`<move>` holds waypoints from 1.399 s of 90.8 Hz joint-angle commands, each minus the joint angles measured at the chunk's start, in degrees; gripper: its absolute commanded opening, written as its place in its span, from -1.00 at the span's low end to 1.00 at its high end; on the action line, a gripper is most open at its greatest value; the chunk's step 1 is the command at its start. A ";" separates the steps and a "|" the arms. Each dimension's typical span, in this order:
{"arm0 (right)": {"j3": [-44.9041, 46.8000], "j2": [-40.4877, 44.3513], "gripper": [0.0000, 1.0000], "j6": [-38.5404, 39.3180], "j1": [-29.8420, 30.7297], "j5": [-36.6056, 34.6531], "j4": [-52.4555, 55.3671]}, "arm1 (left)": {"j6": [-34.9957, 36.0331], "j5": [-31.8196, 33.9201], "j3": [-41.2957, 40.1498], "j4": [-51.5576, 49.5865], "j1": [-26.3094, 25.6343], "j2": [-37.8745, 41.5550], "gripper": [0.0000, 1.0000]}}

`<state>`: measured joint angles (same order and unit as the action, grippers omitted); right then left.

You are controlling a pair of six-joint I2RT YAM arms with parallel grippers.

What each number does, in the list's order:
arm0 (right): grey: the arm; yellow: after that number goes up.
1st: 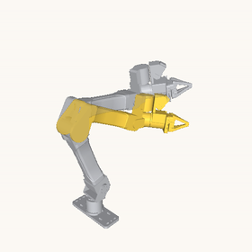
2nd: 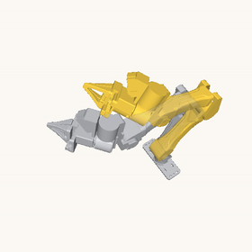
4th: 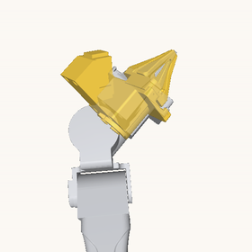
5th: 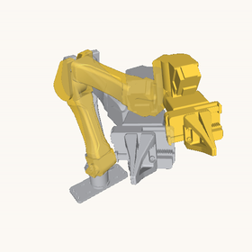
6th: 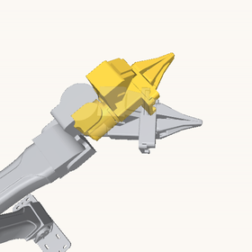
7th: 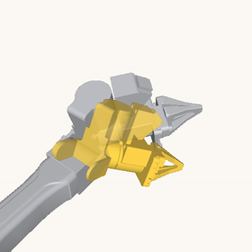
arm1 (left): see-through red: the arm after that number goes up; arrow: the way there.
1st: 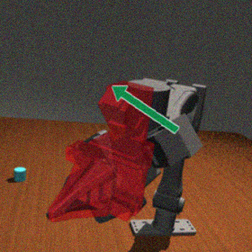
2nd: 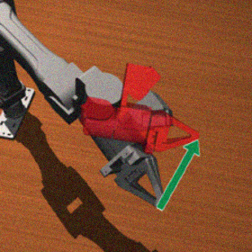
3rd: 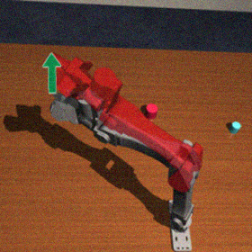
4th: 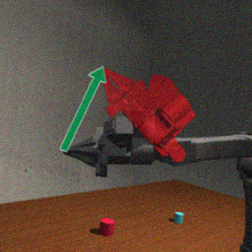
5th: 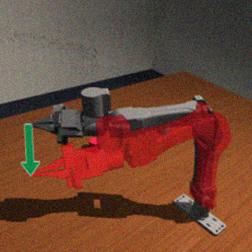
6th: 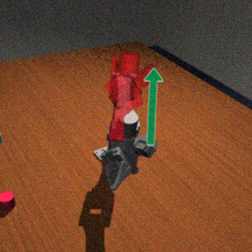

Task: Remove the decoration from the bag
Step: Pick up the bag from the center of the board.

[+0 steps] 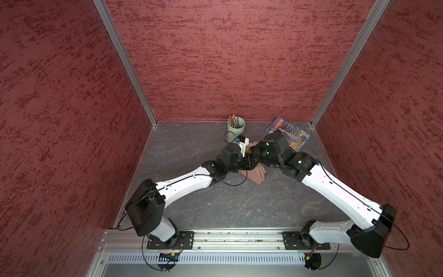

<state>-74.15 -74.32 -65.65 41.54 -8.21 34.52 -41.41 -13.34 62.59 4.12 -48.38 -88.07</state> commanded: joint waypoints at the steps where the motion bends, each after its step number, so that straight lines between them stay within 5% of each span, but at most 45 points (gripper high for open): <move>1: 0.82 1.73 -0.70 -0.81 0.69 -1.02 -2.90 | 0.48 -1.18 0.40 2.11 1.01 1.55 -0.43; 27: 0.98 2.03 -0.70 -0.94 0.72 -1.31 -3.63 | 0.83 -3.79 -0.88 2.60 2.33 3.15 -0.30; 48: 1.11 1.92 -0.70 -1.12 0.67 -1.13 -4.06 | 2.58 -6.86 -2.03 3.11 3.36 5.25 -0.59; 66: 0.98 1.30 -0.70 -1.26 0.82 -0.01 -5.09 | 4.35 -8.99 -2.55 4.61 3.64 6.02 -0.60; 95: 1.14 1.47 -0.61 0.40 0.84 2.05 -6.10 | 6.28 -15.33 -3.14 8.59 5.22 5.21 -1.00; 127: 2.69 4.33 -0.08 14.10 -1.54 13.36 -13.24 | 9.54 -33.65 -3.29 10.13 13.68 6.30 -1.00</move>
<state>-72.82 -72.79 -59.18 41.28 -2.11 25.98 -34.96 -37.63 59.18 10.81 -37.21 -83.44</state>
